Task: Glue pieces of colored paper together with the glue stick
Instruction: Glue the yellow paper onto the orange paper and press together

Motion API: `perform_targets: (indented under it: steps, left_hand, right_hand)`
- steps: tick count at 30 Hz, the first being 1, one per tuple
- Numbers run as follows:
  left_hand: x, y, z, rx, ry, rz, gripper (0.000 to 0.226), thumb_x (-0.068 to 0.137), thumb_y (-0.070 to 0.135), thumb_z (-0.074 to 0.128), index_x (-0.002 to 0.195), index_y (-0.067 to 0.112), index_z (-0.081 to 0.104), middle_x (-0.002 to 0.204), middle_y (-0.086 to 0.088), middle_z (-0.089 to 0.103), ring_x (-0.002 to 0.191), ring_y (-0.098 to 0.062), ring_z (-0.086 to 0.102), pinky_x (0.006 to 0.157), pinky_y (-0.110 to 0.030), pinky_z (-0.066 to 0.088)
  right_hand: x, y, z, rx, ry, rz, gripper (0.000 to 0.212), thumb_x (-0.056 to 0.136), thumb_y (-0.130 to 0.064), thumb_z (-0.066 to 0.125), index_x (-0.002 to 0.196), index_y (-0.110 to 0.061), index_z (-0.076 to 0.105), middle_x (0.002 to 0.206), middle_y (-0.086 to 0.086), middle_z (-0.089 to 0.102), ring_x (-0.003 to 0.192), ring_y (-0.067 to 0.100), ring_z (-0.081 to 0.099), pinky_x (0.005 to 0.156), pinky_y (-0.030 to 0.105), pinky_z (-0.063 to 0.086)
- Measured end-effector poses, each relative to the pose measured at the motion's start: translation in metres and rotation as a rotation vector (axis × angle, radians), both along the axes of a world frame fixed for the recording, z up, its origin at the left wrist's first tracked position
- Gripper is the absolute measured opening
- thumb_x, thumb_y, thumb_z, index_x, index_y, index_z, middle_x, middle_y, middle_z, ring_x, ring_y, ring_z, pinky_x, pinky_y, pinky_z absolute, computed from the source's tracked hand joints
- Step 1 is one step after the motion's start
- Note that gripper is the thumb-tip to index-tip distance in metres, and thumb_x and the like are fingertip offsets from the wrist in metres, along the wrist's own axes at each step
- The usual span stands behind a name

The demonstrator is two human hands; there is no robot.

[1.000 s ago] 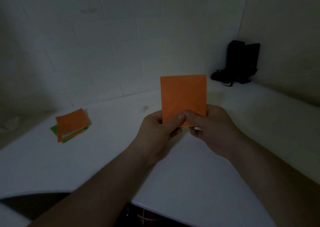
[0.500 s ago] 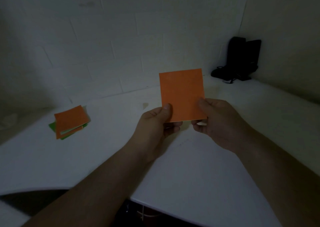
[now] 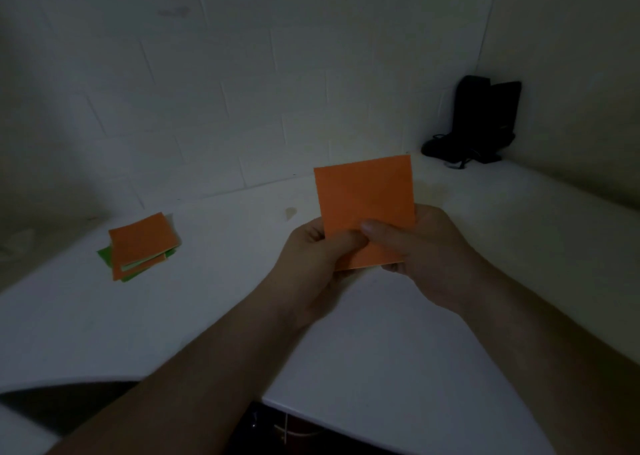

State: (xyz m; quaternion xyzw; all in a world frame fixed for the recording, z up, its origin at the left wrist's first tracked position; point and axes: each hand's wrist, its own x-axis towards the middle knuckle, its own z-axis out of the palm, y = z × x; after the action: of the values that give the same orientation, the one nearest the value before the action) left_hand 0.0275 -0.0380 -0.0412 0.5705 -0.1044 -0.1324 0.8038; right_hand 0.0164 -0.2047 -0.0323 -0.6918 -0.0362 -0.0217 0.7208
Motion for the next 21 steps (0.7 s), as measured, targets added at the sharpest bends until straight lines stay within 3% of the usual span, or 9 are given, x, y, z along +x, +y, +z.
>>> perform_targets:
  steps: [4,9,15,21]
  left_hand:
    - [-0.001,0.000,0.001,0.012,0.014,0.014,0.023,0.095,0.010,0.068,0.114,-0.003,0.073,0.112,-0.021,0.075,0.108,-0.038,0.072,0.098,-0.046,0.057]
    - [0.002,-0.003,0.003,-0.007,0.061,0.061,0.017,0.098,0.017,0.065,0.096,0.003,0.074,0.105,-0.019,0.077,0.092,-0.026,0.075,0.080,-0.032,0.061]
    - [0.002,-0.003,0.006,0.037,0.070,0.082,0.027,0.103,0.029,0.059,0.102,0.007,0.074,0.101,-0.010,0.079,0.089,-0.019,0.077,0.074,-0.028,0.059]
    - [0.003,-0.002,0.006,0.042,0.050,0.077,0.032,0.107,0.034,0.049,0.108,0.008,0.066,0.081,-0.002,0.078,0.074,-0.014,0.074,0.063,-0.024,0.058]
  right_hand:
    - [0.000,-0.001,0.001,0.018,0.004,-0.027,0.021,0.092,-0.025,0.073,0.112,-0.016,0.075,0.109,0.008,0.078,0.096,0.021,0.073,0.077,0.034,0.057]
    - [0.002,0.001,0.002,0.013,0.028,-0.058,0.023,0.095,-0.032,0.070,0.111,-0.016,0.075,0.107,0.008,0.078,0.093,0.020,0.072,0.072,0.033,0.057]
    - [0.004,0.001,0.005,0.039,0.068,-0.123,0.023,0.102,-0.037,0.060,0.106,-0.018,0.073,0.097,0.004,0.077,0.085,0.017,0.070,0.069,0.033,0.056]
    - [0.002,0.001,0.011,0.070,0.124,-0.157,0.028,0.107,-0.045,0.048,0.103,-0.022,0.062,0.104,0.003,0.071,0.088,0.020,0.069,0.066,0.034,0.057]
